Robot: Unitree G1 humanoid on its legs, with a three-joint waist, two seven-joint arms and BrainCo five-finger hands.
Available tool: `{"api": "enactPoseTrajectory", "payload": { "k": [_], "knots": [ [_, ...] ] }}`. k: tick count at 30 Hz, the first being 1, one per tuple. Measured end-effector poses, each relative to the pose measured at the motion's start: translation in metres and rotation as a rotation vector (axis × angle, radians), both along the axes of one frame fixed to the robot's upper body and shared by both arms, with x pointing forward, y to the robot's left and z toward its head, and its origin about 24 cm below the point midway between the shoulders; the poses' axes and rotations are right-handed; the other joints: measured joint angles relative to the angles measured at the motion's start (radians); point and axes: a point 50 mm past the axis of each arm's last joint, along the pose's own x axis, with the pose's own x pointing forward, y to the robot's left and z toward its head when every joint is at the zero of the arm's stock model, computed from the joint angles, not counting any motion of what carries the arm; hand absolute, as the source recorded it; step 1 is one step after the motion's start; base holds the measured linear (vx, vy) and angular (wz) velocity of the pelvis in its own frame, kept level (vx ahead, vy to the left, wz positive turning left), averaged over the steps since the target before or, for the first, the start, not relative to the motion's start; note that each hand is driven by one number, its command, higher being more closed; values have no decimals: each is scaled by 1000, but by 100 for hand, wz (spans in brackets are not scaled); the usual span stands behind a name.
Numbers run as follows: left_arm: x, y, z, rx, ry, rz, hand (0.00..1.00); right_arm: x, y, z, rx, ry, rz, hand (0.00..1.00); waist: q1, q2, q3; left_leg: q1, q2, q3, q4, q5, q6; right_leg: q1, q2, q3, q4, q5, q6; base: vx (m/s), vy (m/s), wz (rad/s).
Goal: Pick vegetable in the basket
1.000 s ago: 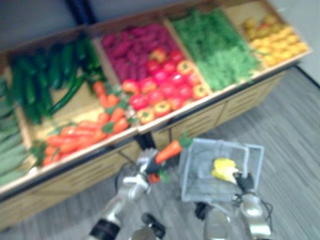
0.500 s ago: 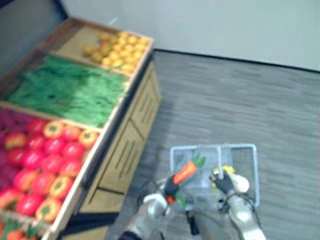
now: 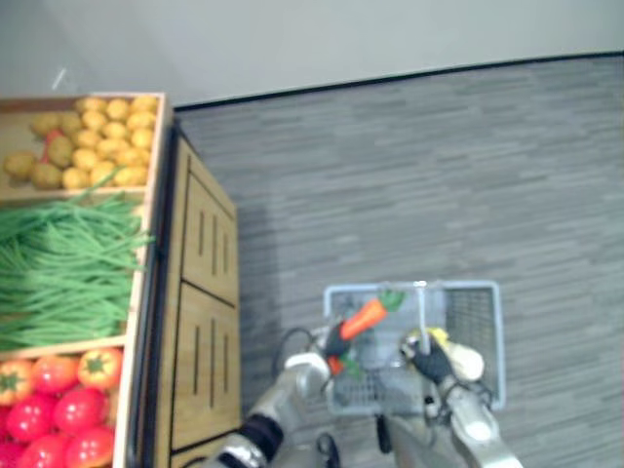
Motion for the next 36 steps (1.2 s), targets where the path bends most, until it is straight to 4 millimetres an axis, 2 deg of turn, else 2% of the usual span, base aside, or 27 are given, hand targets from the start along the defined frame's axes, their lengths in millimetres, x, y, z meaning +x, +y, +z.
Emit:
{"api": "enactPoseTrajectory", "payload": {
  "k": [3, 7, 15, 25, 26, 32, 36],
  "knots": [
    [6, -1, 4, 8, -15, -2, 100, -2, 8, 2, 57, 7, 33, 100, -7, -9, 2, -6, -6, 22, -10, -9, 7, 22, 0, 25, -91, 47, 8, 27, 44, -28],
    [10, -11, 7, 34, -25, -54, 100, -4, 13, 3, 83, 8, 59, 100, -10, -15, 5, -5, -16, 25, -15, -11, 9, 33, -9, 29, -122, 70, 14, -2, 75, -5],
    [6, -67, 21, 76, -92, -287, 100, -3, 37, 4, 99, 16, 169, 100, -12, -16, 5, -18, -28, 10, -16, -10, 11, 27, -28, 12, -123, 73, 19, 17, 53, 8],
    [12, -74, 22, 199, -104, -391, 100, 1, 36, 4, 67, 9, 176, 100, -14, -16, 5, -37, -46, -20, -17, 0, 27, 19, -54, -13, -123, 84, 33, 29, 52, 9],
    [12, -74, 21, 205, -102, -395, 0, 1, 35, 4, 65, 9, 173, 100, -16, -16, 5, -38, -50, -22, -17, 1, 29, 19, -58, -13, -123, 86, 36, 18, 55, 4],
    [16, -73, 22, 217, -106, -384, 0, 4, 37, 6, 61, 6, 178, 100, -36, -37, 17, -41, -66, -16, -15, 5, 38, 17, -73, -3, -124, 92, 45, 8, 39, 0],
    [16, -70, 20, 224, -95, -372, 0, 5, 38, 7, 59, 2, 178, 100, -38, -40, 18, -42, -66, -10, -14, 4, 39, 13, -71, 1, -123, 90, 43, 36, 8, -5]
  ]
}}
